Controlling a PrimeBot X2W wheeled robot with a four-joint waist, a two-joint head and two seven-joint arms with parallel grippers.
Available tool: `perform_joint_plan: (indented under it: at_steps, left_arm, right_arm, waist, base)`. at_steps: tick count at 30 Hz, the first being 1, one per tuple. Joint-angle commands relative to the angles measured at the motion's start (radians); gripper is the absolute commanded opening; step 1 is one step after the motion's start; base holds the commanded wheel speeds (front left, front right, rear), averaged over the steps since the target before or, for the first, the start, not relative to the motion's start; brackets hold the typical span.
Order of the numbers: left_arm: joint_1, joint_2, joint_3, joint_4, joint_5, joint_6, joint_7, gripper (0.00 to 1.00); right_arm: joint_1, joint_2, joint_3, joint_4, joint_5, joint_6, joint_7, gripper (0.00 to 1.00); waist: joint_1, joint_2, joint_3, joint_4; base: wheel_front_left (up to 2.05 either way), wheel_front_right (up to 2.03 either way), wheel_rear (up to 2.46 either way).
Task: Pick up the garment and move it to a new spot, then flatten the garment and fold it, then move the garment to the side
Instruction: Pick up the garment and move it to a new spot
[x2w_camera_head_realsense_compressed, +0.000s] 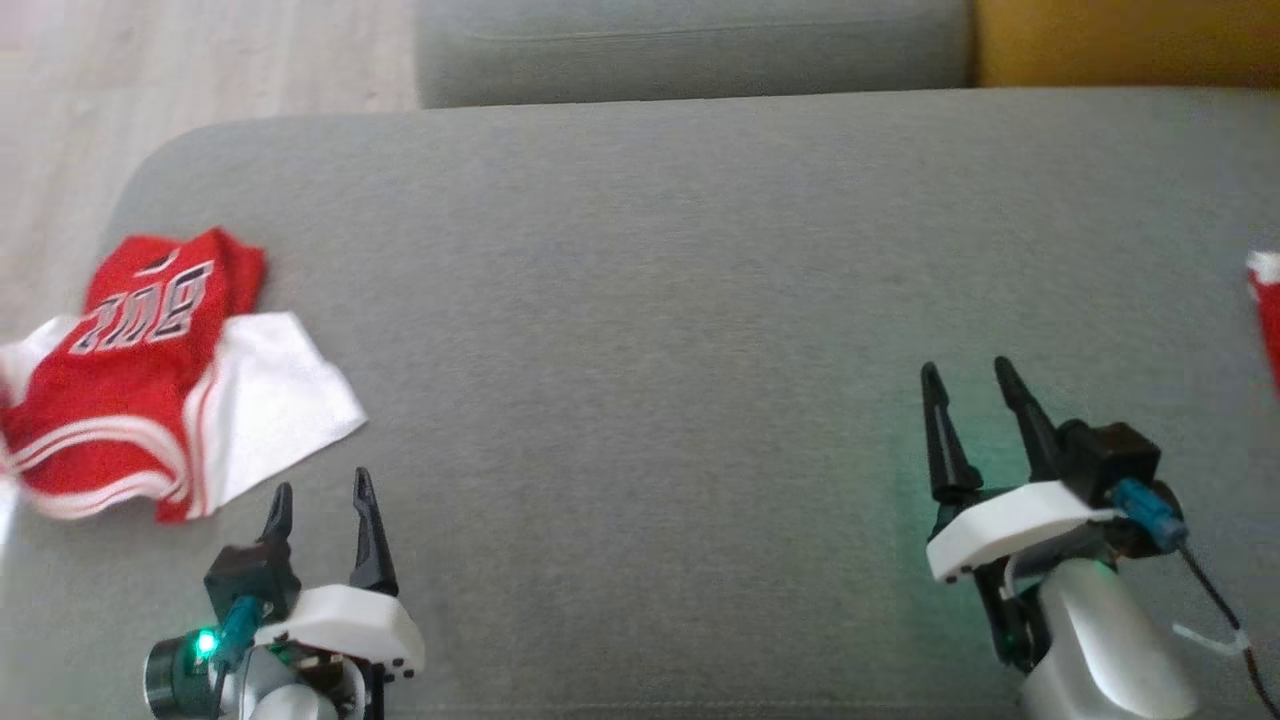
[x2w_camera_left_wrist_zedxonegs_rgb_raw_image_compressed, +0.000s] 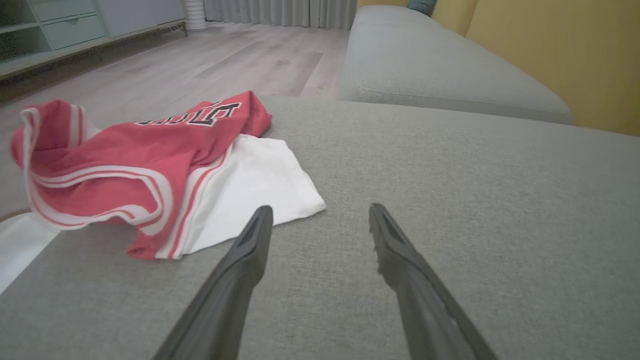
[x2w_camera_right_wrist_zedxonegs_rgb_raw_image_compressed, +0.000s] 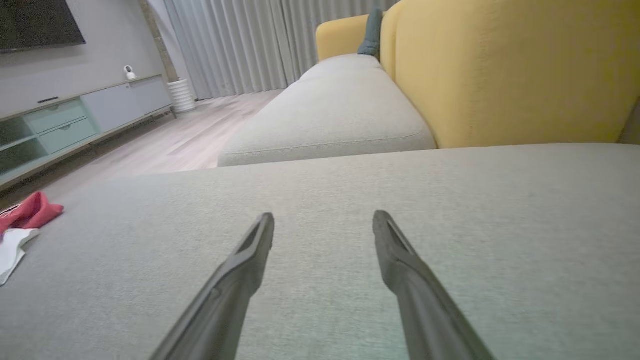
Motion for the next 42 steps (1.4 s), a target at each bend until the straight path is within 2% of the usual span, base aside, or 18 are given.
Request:
perform_joint_plan:
  at_steps: [1,7,13,20,24,28,37,42]
  left_arm:
    - [-0.024,0.009,0.029,-0.031,-0.009,0.009,-0.005,1.0]
    - [-0.009,0.009,0.042,-0.032,-0.012,0.017,-0.005,1.0]
    - [0.029,0.009,0.077,-0.018,-0.005,0.005,-0.005,1.0]
    - [0.064,0.009,0.127,-0.018,0.007,-0.021,-0.005,1.0]
    - [0.06,0.009,0.139,-0.019,-0.007,-0.019,-0.005,1.0]
    - [0.028,0.009,0.139,-0.004,-0.024,-0.024,-0.005,1.0]
    - [-0.208,0.019,0.215,0.067,-0.004,-0.047,-0.005,1.0]
    - [-0.354,0.039,0.293,0.119,0.015,-0.022,-0.005,1.0]
  right_arm:
    - [-0.011,0.006,0.033,-0.034,-0.003,0.007,-0.006,1.0]
    - [0.009,0.006,0.073,-0.032,0.017,0.007,-0.006,1.0]
    - [0.034,0.006,0.096,-0.015,0.02,0.007,-0.006,1.0]
    - [0.035,0.006,0.124,-0.015,0.032,0.007,-0.006,1.0]
    - [0.025,0.006,0.129,-0.015,0.025,0.007,-0.006,1.0]
    - [0.007,0.006,0.131,-0.027,0.005,0.007,-0.006,1.0]
    - [-0.061,0.001,0.122,-0.077,-0.075,0.007,-0.006,1.0]
    - [-0.107,-0.029,0.141,-0.132,-0.075,0.007,-0.006,1.0]
  waist:
    - [0.0,0.0,0.004,0.061]
    - [0.0,0.0,-0.005,0.226]
    - [0.0,0.0,-0.015,0.389]
    - [0.0,0.0,-0.009,0.49]
    - [0.0,0.0,0.013,0.495]
    - [0.0,0.0,0.056,0.472]
    - [0.0,0.0,0.219,0.381]
    - [0.0,0.0,0.305,0.327]
  base:
    - [0.0,0.0,0.0]
    - [0.0,0.0,0.0]
    - [0.0,0.0,0.0]
    - [0.0,0.0,0.0]
    - [0.0,0.0,0.0]
    - [0.0,0.0,0.0]
    - [0.0,0.0,0.0]
    - [0.0,0.0,0.0]
